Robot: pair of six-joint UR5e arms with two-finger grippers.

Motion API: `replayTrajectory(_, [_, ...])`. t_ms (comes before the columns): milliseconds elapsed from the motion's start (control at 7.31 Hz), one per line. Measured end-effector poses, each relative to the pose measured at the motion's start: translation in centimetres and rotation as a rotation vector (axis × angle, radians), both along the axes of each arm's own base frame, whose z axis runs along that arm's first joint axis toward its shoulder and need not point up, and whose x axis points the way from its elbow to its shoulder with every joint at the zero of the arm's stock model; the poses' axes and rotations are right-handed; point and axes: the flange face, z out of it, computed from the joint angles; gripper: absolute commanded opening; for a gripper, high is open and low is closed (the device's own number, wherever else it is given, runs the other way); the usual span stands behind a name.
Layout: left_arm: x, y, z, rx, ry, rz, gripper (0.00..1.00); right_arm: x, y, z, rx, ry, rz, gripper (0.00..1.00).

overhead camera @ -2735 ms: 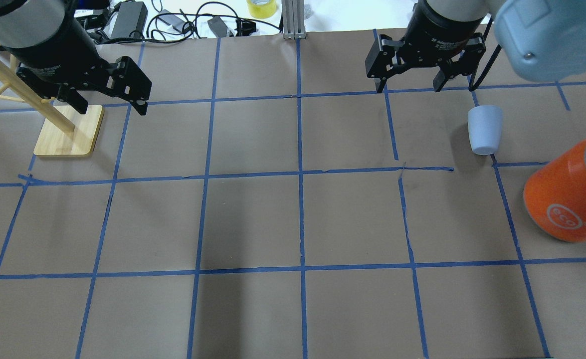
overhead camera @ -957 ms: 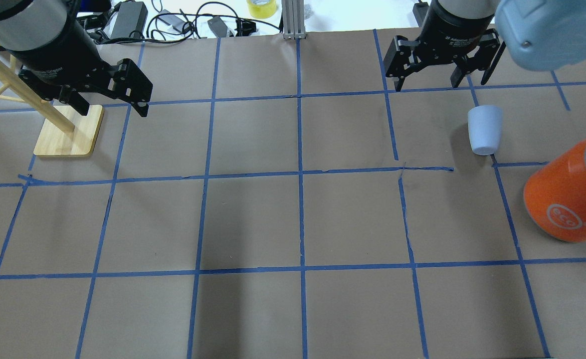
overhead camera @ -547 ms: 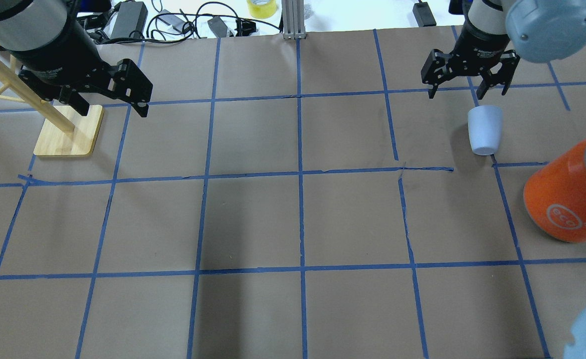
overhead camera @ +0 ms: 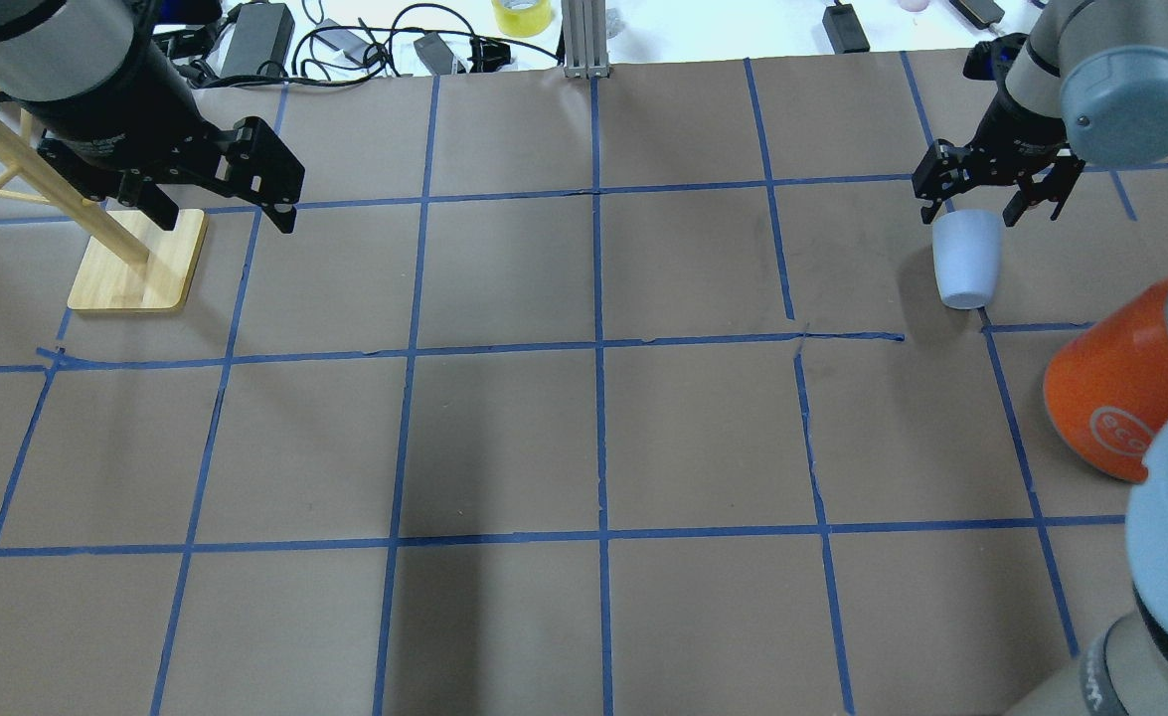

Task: Flip cup
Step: 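Lower the right gripper onto the upright light blue cup and grasp it, then carry the light blue cup with the right gripper toward the table center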

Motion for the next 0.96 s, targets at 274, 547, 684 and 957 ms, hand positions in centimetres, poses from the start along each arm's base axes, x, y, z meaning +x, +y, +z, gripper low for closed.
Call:
replayTrajectory(274, [0.0,0.0,0.0,0.0,0.0,0.0,1.0,-2.3,0.3,-4.7,-0.013,0.001,0.027,0.94])
replayTrajectory(547, [0.0,0.0,0.0,0.0,0.0,0.0,1.0,-3.4,0.5,-7.0,-0.039,0.009,0.039,0.94])
replayTrajectory(684, [0.0,0.0,0.0,0.0,0.0,0.0,1.0,-3.6,0.3,-7.7,-0.047,0.011,0.041,0.89])
replayTrajectory(957, [0.0,0.0,0.0,0.0,0.0,0.0,1.0,-3.7,0.1,-8.0,-0.056,0.013,0.041,0.63])
